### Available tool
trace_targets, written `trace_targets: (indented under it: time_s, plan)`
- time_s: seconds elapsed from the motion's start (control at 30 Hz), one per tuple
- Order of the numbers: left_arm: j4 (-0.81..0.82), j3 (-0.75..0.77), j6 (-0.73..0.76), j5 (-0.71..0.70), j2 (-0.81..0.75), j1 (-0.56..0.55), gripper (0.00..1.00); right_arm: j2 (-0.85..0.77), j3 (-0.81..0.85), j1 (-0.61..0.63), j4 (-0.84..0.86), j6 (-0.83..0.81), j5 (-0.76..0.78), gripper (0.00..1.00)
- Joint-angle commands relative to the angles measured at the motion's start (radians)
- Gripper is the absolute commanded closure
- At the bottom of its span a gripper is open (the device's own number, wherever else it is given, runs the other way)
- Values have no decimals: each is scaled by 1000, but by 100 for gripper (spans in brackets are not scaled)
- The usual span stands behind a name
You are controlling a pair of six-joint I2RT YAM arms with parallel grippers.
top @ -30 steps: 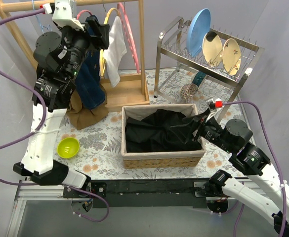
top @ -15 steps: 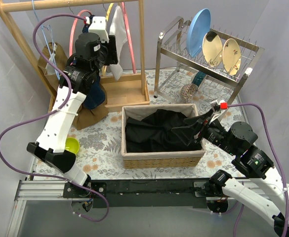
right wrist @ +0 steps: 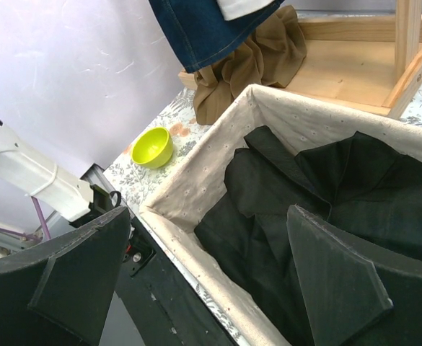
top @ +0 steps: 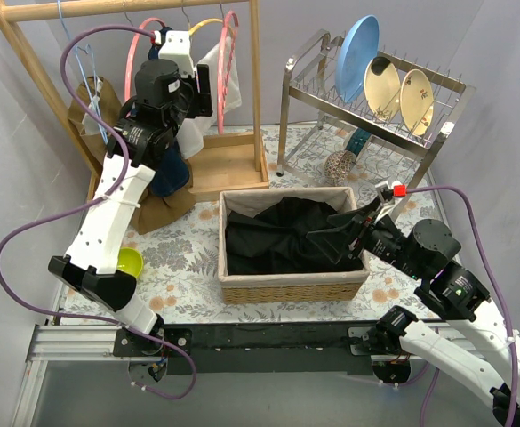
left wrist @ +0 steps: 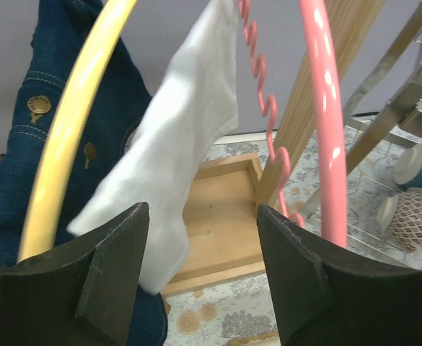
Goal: Remove the skirt from the hanger
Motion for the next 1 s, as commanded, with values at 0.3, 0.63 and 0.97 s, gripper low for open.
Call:
trace_targets:
  time_s: [0.3, 0.63, 0.97]
  plan:
    - [-11, 143, 12, -5, -75, 6, 43, 11, -10, 5, 74, 18, -29, 4]
    - [-35, 123, 44, -29, -31, 76, 43, 7, -6, 5, 77, 20, -32, 4]
    - [17, -9, 26, 109, -29, 111, 40, 13, -7, 5, 76, 12, -29, 4]
